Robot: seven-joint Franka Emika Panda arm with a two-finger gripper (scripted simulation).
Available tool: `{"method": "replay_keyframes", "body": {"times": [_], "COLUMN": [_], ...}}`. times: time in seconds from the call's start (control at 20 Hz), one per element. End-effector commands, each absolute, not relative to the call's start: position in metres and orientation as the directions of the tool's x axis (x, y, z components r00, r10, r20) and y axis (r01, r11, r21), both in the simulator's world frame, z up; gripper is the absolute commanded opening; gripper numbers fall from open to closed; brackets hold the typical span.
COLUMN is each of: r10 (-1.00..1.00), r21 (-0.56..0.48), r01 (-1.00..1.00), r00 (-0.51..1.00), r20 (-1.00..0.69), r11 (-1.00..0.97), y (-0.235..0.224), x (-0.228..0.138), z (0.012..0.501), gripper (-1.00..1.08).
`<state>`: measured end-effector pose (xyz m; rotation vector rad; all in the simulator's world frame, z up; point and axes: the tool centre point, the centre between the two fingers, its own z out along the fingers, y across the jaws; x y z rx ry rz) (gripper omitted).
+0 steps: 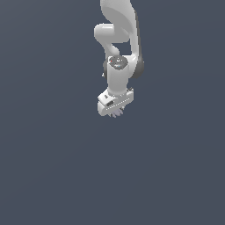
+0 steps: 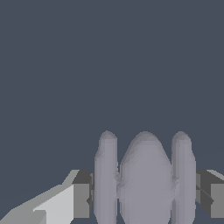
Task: Pick up the object and move it to a goal position.
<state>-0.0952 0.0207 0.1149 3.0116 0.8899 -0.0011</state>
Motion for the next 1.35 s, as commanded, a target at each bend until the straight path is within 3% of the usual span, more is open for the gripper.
{"method": "replay_keyframes", "body": {"times": [0.0,0.7,1.3], "r10": [0.543,0.542,0.542], "r21": [0.002,0.001,0.000], "r01": [0.543,0.542,0.542], "r00": [0.839,0.840,0.840], "r20": [-0.001,-0.001,0.000], "r11": [-0.839,-0.840,-0.840], "y": [0.042,0.137,0.156], "x": [-0.101,-0.121,-0.122], "z": [0.138,0.239,0.258], "gripper": [-1.00,-1.00,-1.00]}}
